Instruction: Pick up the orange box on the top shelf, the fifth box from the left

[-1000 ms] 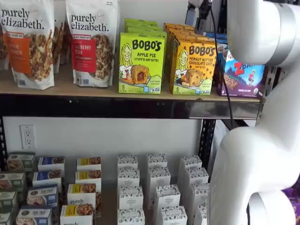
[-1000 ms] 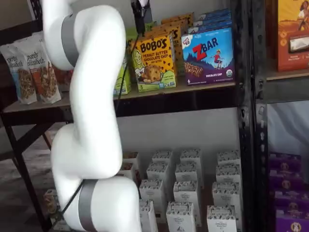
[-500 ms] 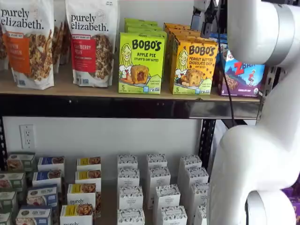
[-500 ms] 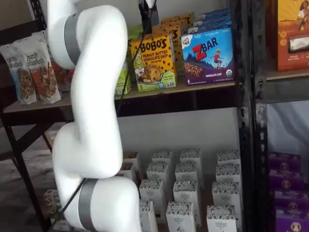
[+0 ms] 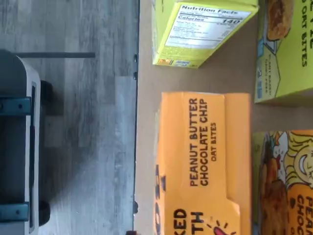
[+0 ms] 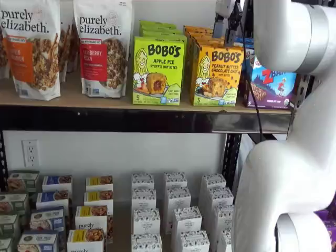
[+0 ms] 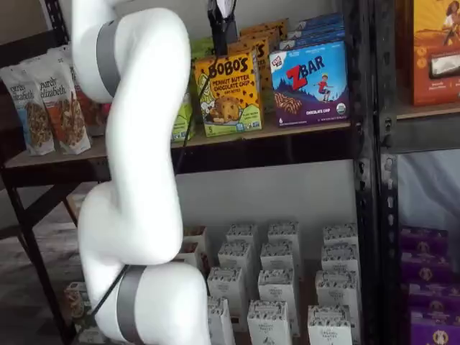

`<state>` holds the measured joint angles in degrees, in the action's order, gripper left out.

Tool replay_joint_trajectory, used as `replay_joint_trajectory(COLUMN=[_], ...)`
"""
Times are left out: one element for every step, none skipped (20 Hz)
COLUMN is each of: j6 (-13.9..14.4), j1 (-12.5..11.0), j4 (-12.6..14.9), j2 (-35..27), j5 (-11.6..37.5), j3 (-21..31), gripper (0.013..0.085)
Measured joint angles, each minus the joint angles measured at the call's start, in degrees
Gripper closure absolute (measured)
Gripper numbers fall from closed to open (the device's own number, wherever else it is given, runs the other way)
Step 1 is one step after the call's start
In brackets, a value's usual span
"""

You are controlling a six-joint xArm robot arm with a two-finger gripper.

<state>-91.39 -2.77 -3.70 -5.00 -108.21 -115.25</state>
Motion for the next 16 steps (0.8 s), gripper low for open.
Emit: replay_joint_trajectory(j6=[0.05,0.1,0.14,0.16,0.17,0.17,0.17,0.16,0.13,0.1,0.07,0.05,0.03,0.01,0.0,0.0], j1=[0.11,0.2,0.27,0.32,0.36,0.39,0.4,0.41,0.41,0.42,0.42,0.4,0.37,0.36,0.35,0.34], j4=[0.11,0.22,0.32,0.38,0.45,0.52,0.58,0.63,0.71,0.77,0.79,0.79,0.78,0.78,0.76,0.73], j2=[0.12,0.25,0.4,0.55,0.73,0.9,1.06,1.25,1.49,1.77,2.06,2.28,2.42,2.55,2.63,2.7], j5=[0.09,0.18,0.3,0.4,0.53,0.65,0.77,0.88,1.04,1.23,1.46,1.66,1.79,1.94,2.02,2.09], j3=[0.37,0.72,1.14,1.52,1.95,2.36,2.76,3.2,3.78,4.41,5.07,5.58,5.92,6.24,6.49,6.71], gripper=[0.013,0.013,0.013,0.013,0.013,0.013,0.013,0.013,0.013,0.013,0.013,0.013,0.013,0.013,0.013,0.013])
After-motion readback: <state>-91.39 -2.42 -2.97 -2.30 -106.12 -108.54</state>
